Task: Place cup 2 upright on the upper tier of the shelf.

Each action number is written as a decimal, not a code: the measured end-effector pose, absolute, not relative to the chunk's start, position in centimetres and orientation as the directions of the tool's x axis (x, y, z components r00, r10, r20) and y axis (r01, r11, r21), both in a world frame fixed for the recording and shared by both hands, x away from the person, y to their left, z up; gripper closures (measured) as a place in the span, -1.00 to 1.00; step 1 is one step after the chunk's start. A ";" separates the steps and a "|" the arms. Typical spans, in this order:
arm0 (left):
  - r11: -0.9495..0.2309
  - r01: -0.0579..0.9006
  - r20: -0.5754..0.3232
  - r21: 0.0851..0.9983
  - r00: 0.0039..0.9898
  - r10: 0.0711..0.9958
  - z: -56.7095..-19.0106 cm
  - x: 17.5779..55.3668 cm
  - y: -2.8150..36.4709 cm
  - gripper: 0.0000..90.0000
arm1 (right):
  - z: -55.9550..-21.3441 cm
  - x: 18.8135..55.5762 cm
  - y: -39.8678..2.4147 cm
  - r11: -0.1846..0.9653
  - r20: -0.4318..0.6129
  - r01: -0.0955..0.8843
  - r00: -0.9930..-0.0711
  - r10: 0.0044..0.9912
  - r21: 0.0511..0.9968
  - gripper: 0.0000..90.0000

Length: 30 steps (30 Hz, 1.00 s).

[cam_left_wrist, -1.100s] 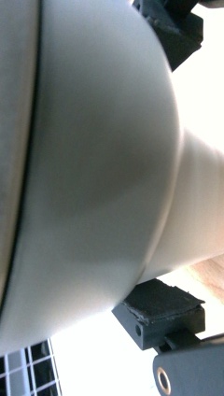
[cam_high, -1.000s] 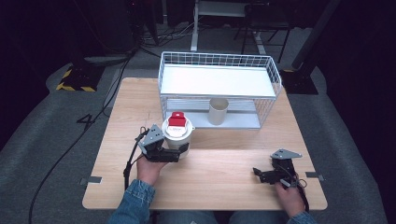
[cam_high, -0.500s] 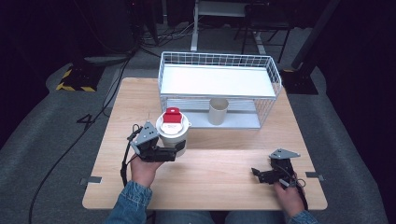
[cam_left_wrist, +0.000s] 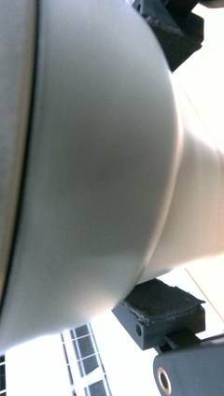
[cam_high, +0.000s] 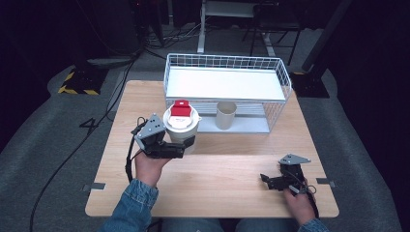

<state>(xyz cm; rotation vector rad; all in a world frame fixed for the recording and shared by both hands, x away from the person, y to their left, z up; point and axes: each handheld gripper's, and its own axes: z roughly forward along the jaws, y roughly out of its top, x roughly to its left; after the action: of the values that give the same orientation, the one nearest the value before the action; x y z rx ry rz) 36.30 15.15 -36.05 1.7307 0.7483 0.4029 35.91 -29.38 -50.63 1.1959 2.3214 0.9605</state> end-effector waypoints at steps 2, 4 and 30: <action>-0.147 0.265 -0.103 0.953 0.739 0.666 -35.5 36.5 15.1 -0.79 | -50.6 35.9 -29.4 0.412 -0.006 0.573 -0.579 0.816 0.709 -1.00; -0.150 0.259 -0.098 0.954 0.743 0.663 -35.0 36.7 15.1 -0.79 | -50.6 35.9 -29.4 0.412 -0.006 0.573 -0.579 0.815 0.709 -1.00; -0.137 0.239 -0.101 0.961 0.769 0.631 -29.6 40.3 14.8 -0.79 | -50.6 36.0 -29.3 0.416 -0.006 0.570 -0.584 0.812 0.708 -1.00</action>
<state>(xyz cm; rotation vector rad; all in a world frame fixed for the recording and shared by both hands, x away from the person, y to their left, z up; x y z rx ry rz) 40.27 14.82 -29.63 1.7139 0.6897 0.3902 35.97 -29.34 -50.63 1.1890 2.3269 0.9619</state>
